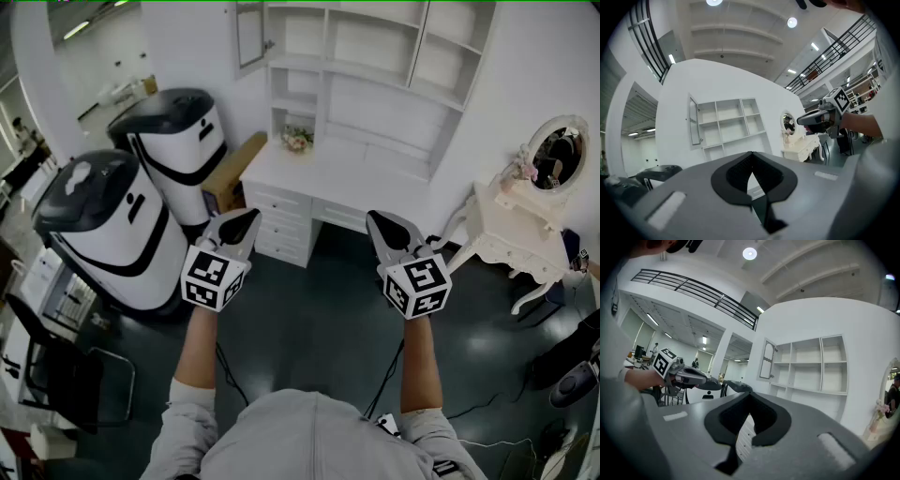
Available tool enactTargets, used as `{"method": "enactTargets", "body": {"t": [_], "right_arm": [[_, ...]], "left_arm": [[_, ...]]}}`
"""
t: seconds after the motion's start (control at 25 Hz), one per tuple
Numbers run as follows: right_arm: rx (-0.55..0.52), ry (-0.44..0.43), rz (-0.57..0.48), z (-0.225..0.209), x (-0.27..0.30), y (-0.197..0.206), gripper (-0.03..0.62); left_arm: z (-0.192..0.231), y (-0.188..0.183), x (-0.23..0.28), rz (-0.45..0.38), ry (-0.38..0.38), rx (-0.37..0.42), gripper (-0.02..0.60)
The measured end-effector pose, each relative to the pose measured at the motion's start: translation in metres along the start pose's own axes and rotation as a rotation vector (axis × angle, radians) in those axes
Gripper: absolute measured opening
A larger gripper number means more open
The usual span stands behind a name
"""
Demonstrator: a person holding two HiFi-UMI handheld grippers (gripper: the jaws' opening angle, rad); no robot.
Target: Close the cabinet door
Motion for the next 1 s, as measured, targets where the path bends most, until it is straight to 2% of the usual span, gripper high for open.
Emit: {"method": "enactTargets", "body": {"t": [0.24,0.48,1.0], "right_arm": [[0.006,0.004,0.008,0.002,-0.002,0.002,0.000],[0.058,0.008,-0.008,0.004,-0.001,0.003,0.002],[0.047,-0.021,0.042,0.055,0.030,0.015,0.002]], "left_arm": [[-0.005,0.002,-0.002,0.005,0.007,-0.002,0.018],[-0.001,0.005,-0.009,0.006,0.002,-0.005,0.018],[0.038,0.036,-0.039,0.031,-0.007,-0.011,0.018]]}}
Point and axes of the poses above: the fingertips, and each gripper's own axes: x forward along the fingers, z to its left, y out of its underside, the point moved 1 cm from there along -x, backward along the fingers, and after that the axes turned 1 degree about y, right-handed, at the moved point
